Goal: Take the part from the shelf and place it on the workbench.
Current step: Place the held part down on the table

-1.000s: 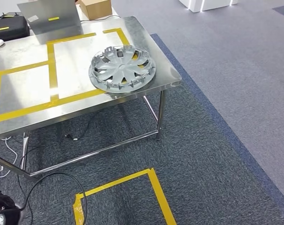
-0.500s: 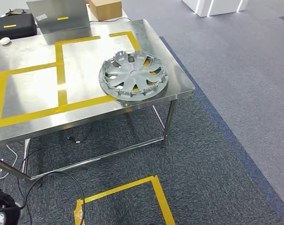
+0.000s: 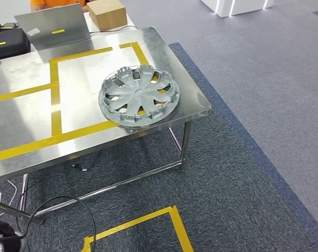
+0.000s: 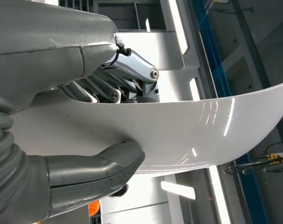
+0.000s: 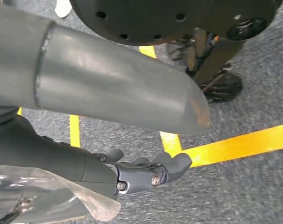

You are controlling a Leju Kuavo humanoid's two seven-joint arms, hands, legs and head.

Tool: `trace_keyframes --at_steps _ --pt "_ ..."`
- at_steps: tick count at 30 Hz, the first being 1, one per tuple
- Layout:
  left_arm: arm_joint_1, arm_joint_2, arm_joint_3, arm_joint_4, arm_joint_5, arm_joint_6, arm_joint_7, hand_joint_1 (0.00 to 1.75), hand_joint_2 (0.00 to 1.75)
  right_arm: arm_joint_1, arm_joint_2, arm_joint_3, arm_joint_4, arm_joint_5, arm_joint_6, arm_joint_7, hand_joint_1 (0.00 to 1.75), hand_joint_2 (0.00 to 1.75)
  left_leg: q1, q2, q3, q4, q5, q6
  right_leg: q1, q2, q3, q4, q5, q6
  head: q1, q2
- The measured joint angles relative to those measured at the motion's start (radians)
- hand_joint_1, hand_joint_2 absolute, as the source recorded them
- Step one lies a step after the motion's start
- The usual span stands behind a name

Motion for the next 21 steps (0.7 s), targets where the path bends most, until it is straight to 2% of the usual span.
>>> trace_keyframes --at_steps 1,3,5,7,8,9,11,12,13,14,15,16,17,18,19,21 --pt "0.003 0.0 0.005 -0.001 0.002 0.0 -0.003 1.75 1.75 0.0 0.0 0.0 0.0 0.0 0.0 -0.001 0.0 0.0 -0.002 0.001 0.012 -0.059 0.051 0.007 0.001 0.0 0.008 0.0 -0.009 0.002 0.0 0.0" --pt "0.009 -0.001 0.017 -0.006 0.007 0.0 -0.009 1.75 1.75 -0.001 0.001 0.0 0.0 0.0 0.001 -0.003 0.0 0.0 -0.011 0.001 0.03 -0.141 0.1 0.021 0.001 0.0 0.018 -0.004 -0.025 0.013 0.001 0.0" --pt "0.014 -0.003 0.031 -0.013 0.01 0.0 -0.014 1.75 1.75 -0.001 0.002 0.0 0.0 0.0 0.001 -0.003 0.0 0.0 -0.017 0.0 0.042 -0.163 0.1 0.035 0.001 -0.001 0.034 -0.001 -0.027 0.03 0.001 0.0" --pt "0.019 -0.006 0.045 -0.021 0.013 0.0 -0.016 1.75 1.75 -0.004 0.003 0.0 -0.001 -0.001 0.001 -0.003 0.0 0.0 -0.013 -0.001 0.066 -0.18 0.113 0.049 0.001 -0.002 0.035 0.027 -0.017 0.042 0.004 0.0" --pt "0.02 -0.008 0.053 -0.023 0.015 0.0 -0.016 1.75 1.75 -0.006 0.003 0.0 -0.001 -0.001 0.001 -0.003 0.0 0.0 -0.011 -0.001 0.077 -0.185 0.114 0.053 0.0 -0.002 0.015 0.059 -0.016 0.047 0.008 0.0" --pt "0.022 -0.01 0.061 -0.025 0.018 0.0 -0.016 1.75 1.75 -0.009 0.003 0.0 -0.001 -0.001 0.001 -0.003 0.0 0.0 -0.009 0.0 0.085 -0.188 0.111 0.055 0.0 -0.002 -0.02 0.11 -0.024 0.05 0.011 0.0" --pt "0.03 -0.011 0.079 -0.026 0.022 0.0 -0.016 1.75 1.75 -0.01 0.003 0.0 -0.001 -0.001 0.001 -0.003 0.0 0.0 -0.008 0.0 0.092 -0.188 0.099 0.06 -0.002 -0.001 -0.107 0.222 -0.068 0.058 0.018 0.0" --pt "0.035 -0.011 0.088 -0.026 0.024 0.0 -0.016 1.75 1.75 -0.008 0.003 0.0 -0.001 -0.001 0.001 -0.002 0.0 0.0 -0.008 -0.002 0.098 -0.188 0.092 0.06 -0.003 -0.002 -0.145 0.258 -0.094 0.062 0.019 0.0" --pt "0.04 -0.011 0.097 -0.026 0.026 0.0 -0.016 1.75 1.75 -0.004 0.003 0.0 -0.001 -0.001 0.001 -0.002 0.0 0.0 -0.008 -0.003 0.106 -0.188 0.083 0.059 -0.004 -0.002 -0.168 0.264 -0.106 0.065 0.02 0.0" --pt "0.043 -0.011 0.107 -0.026 0.028 0.0 -0.016 1.75 1.75 -0.002 0.004 -0.001 -0.001 -0.001 0.0 -0.002 0.0 0.0 -0.008 -0.004 0.118 -0.188 0.073 0.057 -0.005 -0.002 -0.175 0.239 -0.097 0.067 0.02 0.0" --pt "0.046 -0.011 0.117 -0.026 0.03 0.0 -0.016 1.75 1.75 0.0 0.004 -0.001 -0.001 -0.001 0.0 -0.002 0.0 0.0 -0.008 -0.005 0.133 -0.188 0.063 0.055 -0.006 -0.002 -0.168 0.189 -0.065 0.066 0.02 0.0" --pt "0.048 -0.011 0.128 -0.026 0.032 0.0 -0.015 1.75 1.75 0.001 0.004 -0.001 -0.002 -0.001 0.0 -0.002 0.0 0.0 -0.007 -0.005 0.145 -0.189 0.051 0.052 -0.006 -0.003 -0.154 0.126 -0.011 0.062 0.021 0.0" --pt "0.051 -0.011 0.139 -0.026 0.036 0.0 -0.015 1.75 1.75 0.001 0.004 -0.001 -0.002 -0.001 0.0 -0.002 0.0 0.0 -0.008 -0.005 0.157 -0.189 0.04 0.048 -0.005 -0.004 -0.141 0.073 0.029 0.056 0.02 0.0" --pt "0.054 -0.012 0.149 -0.026 0.04 0.0 -0.015 1.75 1.75 0.001 0.004 -0.001 -0.002 -0.001 0.0 -0.002 0.0 0.0 -0.008 -0.005 0.164 -0.19 0.03 0.043 -0.003 -0.005 -0.132 0.039 0.054 0.048 0.019 0.0" --pt "0.057 -0.012 0.162 -0.026 0.045 0.0 -0.015 1.75 1.75 0.001 0.004 -0.001 -0.002 -0.001 0.0 -0.003 0.0 0.0 -0.008 -0.005 0.171 -0.195 0.022 0.036 0.0 -0.006 -0.124 0.022 0.065 0.039 0.018 0.0" --pt "0.061 -0.012 0.186 -0.026 0.052 0.0 -0.014 1.75 1.75 0.001 0.004 -0.001 -0.002 -0.001 0.001 -0.004 0.0 0.0 -0.008 -0.005 0.188 -0.199 0.021 0.022 0.002 -0.006 -0.109 0.013 0.053 0.021 0.016 0.0"
